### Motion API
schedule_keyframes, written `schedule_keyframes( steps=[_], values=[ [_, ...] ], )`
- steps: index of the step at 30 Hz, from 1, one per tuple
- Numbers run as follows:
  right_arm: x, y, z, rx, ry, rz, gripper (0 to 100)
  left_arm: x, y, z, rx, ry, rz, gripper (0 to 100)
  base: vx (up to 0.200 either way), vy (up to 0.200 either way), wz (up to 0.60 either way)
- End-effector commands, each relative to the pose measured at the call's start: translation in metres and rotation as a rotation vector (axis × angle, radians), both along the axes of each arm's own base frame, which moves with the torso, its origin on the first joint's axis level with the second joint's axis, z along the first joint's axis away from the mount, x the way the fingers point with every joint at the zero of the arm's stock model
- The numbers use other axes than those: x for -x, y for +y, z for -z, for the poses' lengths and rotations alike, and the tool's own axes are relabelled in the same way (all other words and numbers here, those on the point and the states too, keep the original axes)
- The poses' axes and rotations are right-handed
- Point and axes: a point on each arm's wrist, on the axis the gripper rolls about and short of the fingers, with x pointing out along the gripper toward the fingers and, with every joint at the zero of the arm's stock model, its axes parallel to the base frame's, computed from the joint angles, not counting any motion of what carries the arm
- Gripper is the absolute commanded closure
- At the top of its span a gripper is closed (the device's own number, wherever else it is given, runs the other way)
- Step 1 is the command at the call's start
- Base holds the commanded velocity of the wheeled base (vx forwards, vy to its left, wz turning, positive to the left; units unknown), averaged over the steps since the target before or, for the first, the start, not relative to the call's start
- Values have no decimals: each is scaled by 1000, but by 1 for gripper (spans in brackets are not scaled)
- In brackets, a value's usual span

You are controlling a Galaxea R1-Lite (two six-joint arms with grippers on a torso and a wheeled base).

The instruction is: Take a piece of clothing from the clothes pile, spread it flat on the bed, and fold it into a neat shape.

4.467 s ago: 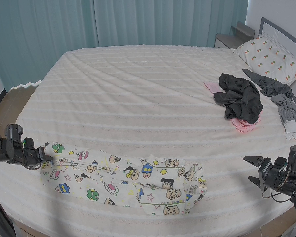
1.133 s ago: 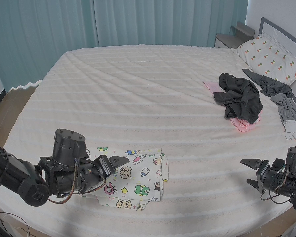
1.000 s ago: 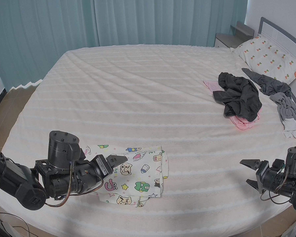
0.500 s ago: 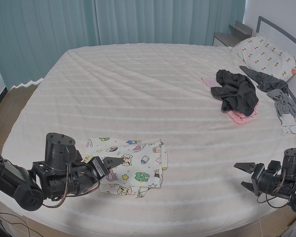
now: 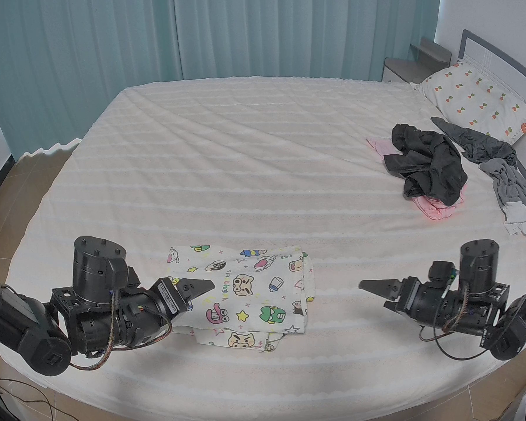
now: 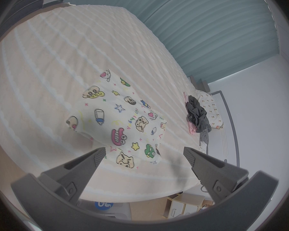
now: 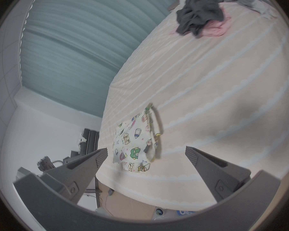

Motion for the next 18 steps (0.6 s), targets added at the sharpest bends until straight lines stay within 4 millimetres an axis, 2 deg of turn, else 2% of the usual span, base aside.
schedule_keyframes(
  steps=[1,8,13,18],
  values=[
    [-23,32,26,67,43,-99,0,-1,1,1,-2,2,-9,0,0,200,0],
    [-33,36,61,161,76,-138,0,-4,0,6,-10,16,-11,0,0,200,0],
    [-34,38,73,156,52,-144,0,-10,-2,14,0,1,-14,0,0,0,0],
    [-34,38,74,157,14,-153,0,-11,-1,19,4,-7,-15,0,0,0,0]
  ],
)
